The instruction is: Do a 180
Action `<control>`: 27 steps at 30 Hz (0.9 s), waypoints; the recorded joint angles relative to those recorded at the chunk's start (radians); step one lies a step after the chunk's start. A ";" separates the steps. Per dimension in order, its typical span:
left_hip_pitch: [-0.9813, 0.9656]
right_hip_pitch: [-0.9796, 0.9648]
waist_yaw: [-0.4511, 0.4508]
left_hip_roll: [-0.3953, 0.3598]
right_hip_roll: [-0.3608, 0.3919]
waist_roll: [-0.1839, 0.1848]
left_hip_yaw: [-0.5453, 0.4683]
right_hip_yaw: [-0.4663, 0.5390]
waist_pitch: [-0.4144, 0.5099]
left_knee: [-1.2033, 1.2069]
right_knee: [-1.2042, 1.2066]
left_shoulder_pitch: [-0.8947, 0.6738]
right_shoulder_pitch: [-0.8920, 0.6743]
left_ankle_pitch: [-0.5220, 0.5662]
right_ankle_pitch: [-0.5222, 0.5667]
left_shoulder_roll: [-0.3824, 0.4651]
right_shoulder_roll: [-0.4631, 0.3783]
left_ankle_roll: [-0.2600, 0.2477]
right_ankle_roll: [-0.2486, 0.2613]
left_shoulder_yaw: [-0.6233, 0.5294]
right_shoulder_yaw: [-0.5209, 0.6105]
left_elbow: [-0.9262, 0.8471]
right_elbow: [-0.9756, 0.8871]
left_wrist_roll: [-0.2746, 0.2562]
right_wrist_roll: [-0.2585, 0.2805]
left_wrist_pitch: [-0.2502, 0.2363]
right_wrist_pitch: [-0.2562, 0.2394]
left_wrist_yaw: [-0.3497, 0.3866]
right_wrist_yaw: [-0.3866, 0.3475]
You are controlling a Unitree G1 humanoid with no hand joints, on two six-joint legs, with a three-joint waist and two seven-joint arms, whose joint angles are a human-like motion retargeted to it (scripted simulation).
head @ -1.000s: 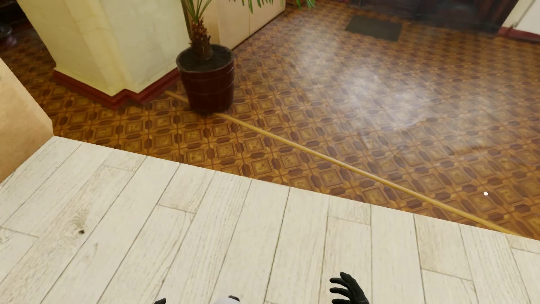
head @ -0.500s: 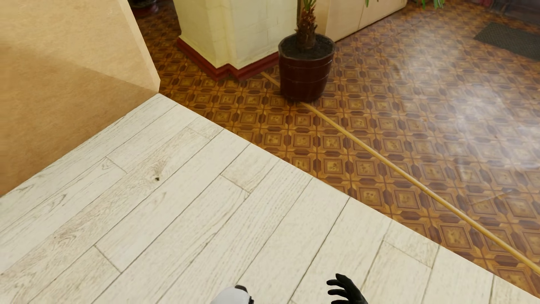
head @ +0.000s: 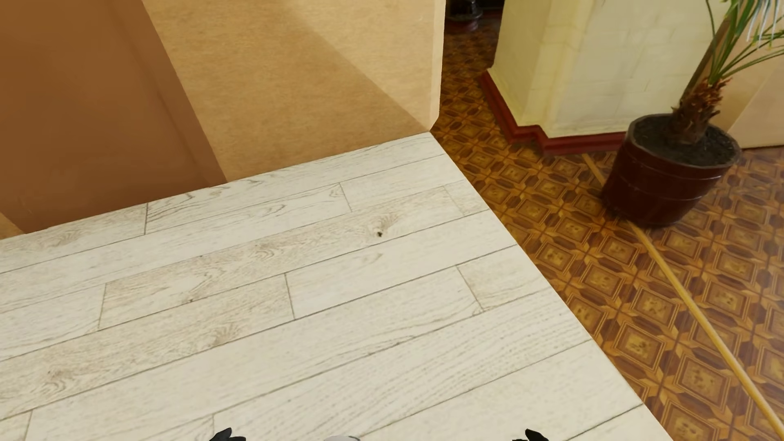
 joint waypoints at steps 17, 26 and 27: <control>0.042 -0.056 -0.019 -0.067 0.005 -0.025 -0.099 0.035 0.021 -0.204 -0.032 -0.019 -0.060 0.190 0.088 0.003 0.055 0.082 0.010 -0.016 0.020 0.031 -0.011 0.038 -0.021 0.011 -0.096 -0.018 -0.069; -0.026 -0.094 -0.057 -0.066 0.062 -0.085 -0.098 0.104 0.028 -0.219 0.039 -0.013 0.045 0.231 0.021 0.012 0.009 0.055 -0.111 -0.012 -0.013 0.045 0.000 0.018 0.019 -0.043 -0.044 0.065 0.010; -0.025 -0.059 -0.016 -0.030 0.065 -0.059 -0.069 0.062 0.033 -0.167 -0.004 0.004 0.023 0.152 0.040 0.003 -0.008 0.041 -0.022 -0.014 0.003 0.042 0.034 0.001 0.012 -0.040 -0.032 0.070 -0.003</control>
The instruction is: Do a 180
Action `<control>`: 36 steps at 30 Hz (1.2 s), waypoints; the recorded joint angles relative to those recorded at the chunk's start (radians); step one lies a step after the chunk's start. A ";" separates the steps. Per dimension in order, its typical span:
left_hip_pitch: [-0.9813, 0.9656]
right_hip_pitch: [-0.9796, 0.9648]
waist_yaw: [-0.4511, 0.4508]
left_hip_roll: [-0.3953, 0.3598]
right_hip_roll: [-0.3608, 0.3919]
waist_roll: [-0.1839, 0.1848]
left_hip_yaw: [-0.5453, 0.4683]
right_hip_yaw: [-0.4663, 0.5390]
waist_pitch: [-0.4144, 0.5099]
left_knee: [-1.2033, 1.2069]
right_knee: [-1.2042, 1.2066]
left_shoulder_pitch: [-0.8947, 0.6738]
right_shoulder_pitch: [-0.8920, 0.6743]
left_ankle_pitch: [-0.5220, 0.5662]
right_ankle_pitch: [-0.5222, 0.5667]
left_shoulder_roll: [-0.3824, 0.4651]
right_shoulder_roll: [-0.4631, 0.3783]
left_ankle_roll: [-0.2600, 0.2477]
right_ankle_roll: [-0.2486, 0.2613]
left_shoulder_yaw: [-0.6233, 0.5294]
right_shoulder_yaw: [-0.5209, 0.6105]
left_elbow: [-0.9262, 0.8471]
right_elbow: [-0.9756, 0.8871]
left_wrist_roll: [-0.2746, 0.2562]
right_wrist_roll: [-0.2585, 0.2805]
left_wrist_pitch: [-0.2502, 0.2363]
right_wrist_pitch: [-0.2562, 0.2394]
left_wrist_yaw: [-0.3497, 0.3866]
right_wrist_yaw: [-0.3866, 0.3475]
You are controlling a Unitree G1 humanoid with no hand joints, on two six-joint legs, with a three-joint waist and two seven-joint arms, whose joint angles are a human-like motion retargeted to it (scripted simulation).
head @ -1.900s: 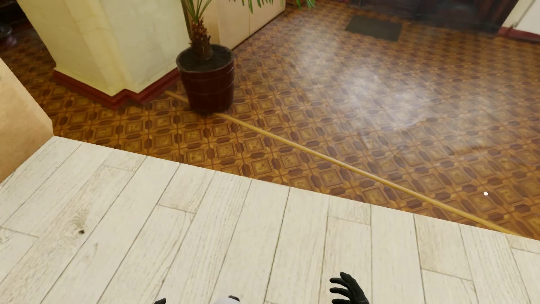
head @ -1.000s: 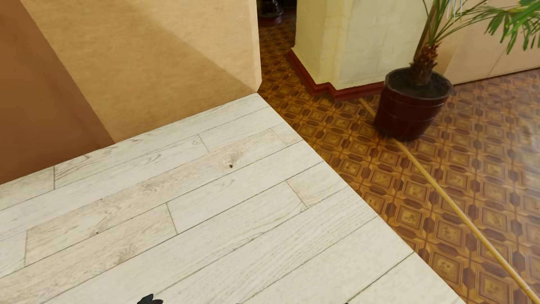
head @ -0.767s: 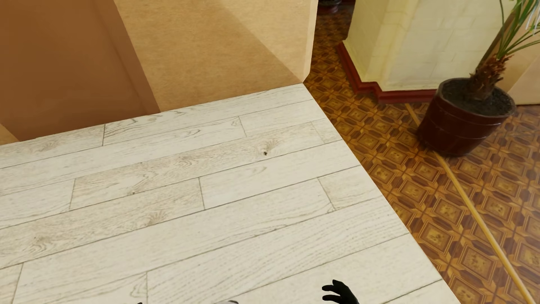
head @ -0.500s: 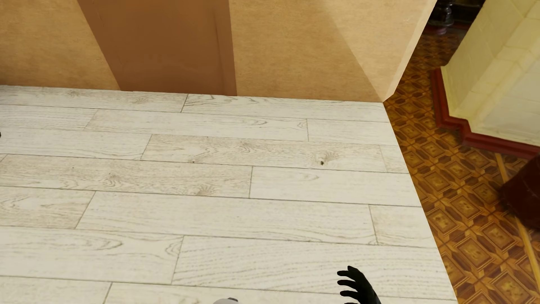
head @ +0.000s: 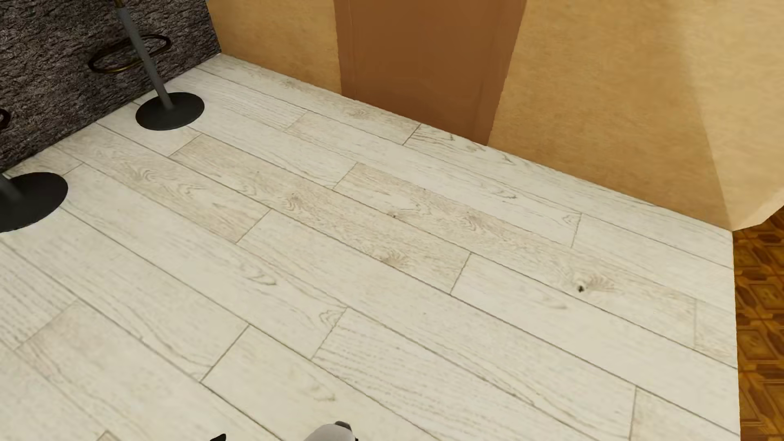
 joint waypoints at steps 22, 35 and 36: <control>0.016 -0.051 -0.094 0.006 -0.084 0.061 0.048 -0.074 -0.008 0.122 0.184 -0.050 -0.081 -0.066 0.008 0.030 0.113 0.090 -0.015 0.041 0.095 0.054 -0.086 0.041 -0.091 0.011 -0.007 -0.070 0.041; -0.004 -0.012 -0.032 0.013 -0.081 0.086 0.048 -0.094 0.022 0.023 0.160 -0.022 -0.143 0.034 0.003 0.029 0.075 0.057 -0.024 0.028 0.072 0.069 -0.103 -0.017 -0.052 0.041 -0.061 -0.086 -0.043; -0.001 -0.099 -0.084 -0.012 -0.067 0.074 0.033 -0.032 0.044 0.013 0.315 -0.039 -0.127 0.049 0.113 0.054 0.075 0.052 -0.107 0.029 0.108 0.054 -0.101 -0.013 -0.047 0.025 -0.069 -0.077 -0.028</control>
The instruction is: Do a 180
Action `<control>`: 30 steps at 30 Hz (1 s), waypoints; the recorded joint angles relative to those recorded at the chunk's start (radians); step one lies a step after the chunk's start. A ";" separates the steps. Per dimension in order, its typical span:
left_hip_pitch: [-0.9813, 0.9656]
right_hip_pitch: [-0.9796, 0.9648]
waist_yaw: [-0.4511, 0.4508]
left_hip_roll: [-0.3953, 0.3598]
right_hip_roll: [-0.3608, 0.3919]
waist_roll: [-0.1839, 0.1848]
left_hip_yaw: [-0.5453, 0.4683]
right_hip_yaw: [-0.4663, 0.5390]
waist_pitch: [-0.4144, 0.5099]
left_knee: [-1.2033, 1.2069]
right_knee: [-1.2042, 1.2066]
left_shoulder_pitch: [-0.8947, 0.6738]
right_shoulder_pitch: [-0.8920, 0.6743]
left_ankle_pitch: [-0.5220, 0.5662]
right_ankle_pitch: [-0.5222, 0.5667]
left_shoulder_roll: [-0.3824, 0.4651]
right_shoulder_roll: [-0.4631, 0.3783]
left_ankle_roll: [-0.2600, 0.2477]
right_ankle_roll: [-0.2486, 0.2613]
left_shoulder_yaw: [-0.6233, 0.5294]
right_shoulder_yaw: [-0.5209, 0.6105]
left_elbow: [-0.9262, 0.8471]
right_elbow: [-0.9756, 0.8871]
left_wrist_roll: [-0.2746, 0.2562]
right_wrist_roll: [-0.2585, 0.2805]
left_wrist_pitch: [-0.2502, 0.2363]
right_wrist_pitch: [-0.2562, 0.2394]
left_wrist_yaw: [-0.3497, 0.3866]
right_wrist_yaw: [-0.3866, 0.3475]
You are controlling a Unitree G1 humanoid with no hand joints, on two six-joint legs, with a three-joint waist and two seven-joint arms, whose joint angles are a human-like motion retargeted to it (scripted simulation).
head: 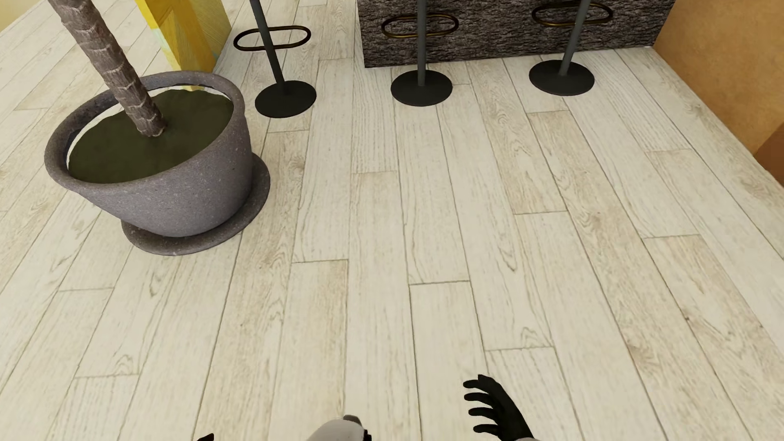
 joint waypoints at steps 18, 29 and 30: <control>0.091 0.127 -0.205 0.058 0.053 -0.070 -0.005 0.056 -0.001 -0.121 -0.418 -0.093 0.050 0.028 -0.031 -0.054 -0.010 -0.036 0.131 -0.021 -0.100 -0.104 0.052 0.031 -0.016 -0.056 0.166 -0.141 -0.032; 0.082 0.112 -0.167 0.059 0.059 -0.023 -0.016 0.053 -0.055 -0.113 -0.395 -0.087 0.061 0.031 -0.036 -0.027 0.004 -0.045 0.123 -0.012 -0.110 -0.112 0.043 0.018 -0.019 -0.041 0.123 -0.155 -0.023; 0.083 0.115 -0.157 0.051 0.052 -0.028 -0.023 0.046 -0.053 -0.118 -0.395 -0.091 0.052 0.036 -0.038 -0.022 0.002 -0.044 0.123 -0.002 -0.104 -0.119 0.054 0.021 -0.006 -0.031 0.116 -0.156 -0.030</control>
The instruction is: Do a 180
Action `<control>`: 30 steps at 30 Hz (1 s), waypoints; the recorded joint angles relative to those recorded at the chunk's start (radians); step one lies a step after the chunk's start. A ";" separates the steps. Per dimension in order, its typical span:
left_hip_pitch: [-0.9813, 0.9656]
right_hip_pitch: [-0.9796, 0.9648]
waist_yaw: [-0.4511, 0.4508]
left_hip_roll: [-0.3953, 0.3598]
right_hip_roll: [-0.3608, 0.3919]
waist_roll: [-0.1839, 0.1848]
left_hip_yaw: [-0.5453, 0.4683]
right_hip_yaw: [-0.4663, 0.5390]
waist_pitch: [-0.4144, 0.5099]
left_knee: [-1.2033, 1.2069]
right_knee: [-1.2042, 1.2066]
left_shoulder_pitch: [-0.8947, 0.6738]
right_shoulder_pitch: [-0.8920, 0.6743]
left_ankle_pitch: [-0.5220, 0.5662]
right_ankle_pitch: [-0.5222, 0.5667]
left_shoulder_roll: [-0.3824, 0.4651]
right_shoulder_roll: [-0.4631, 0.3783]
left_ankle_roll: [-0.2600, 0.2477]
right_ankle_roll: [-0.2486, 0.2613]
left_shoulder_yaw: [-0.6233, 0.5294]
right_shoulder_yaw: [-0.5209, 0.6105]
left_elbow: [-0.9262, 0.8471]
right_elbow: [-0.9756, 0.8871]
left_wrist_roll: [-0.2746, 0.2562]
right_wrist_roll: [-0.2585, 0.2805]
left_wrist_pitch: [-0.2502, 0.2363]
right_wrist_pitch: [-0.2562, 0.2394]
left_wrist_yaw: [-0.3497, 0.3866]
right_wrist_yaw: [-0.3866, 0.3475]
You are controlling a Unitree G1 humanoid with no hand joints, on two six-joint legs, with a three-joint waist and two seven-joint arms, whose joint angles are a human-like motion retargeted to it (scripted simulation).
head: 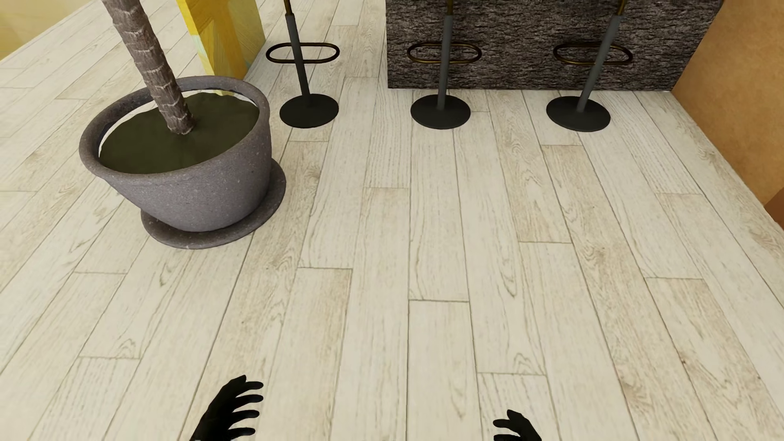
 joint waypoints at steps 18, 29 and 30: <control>0.008 0.007 -0.022 0.021 0.021 -0.020 -0.005 -0.006 0.051 -0.010 -0.013 0.022 -0.042 -0.007 -0.002 -0.031 -0.013 -0.015 -0.016 -0.003 0.013 -0.009 -0.010 -0.031 0.028 0.027 -0.035 0.050 -0.037; 0.007 -0.009 -0.001 0.000 0.008 -0.009 -0.017 -0.006 0.002 -0.038 -0.005 0.005 -0.013 0.023 0.008 -0.045 -0.019 -0.016 -0.017 -0.016 -0.005 0.008 0.003 0.043 0.002 -0.014 -0.043 0.006 0.037; 0.013 -0.008 -0.007 0.002 0.010 -0.010 -0.012 -0.002 0.004 -0.041 -0.005 0.014 -0.008 0.022 0.007 -0.026 -0.009 -0.016 -0.017 -0.005 -0.013 0.014 -0.013 0.050 -0.005 -0.021 -0.045 -0.006 0.039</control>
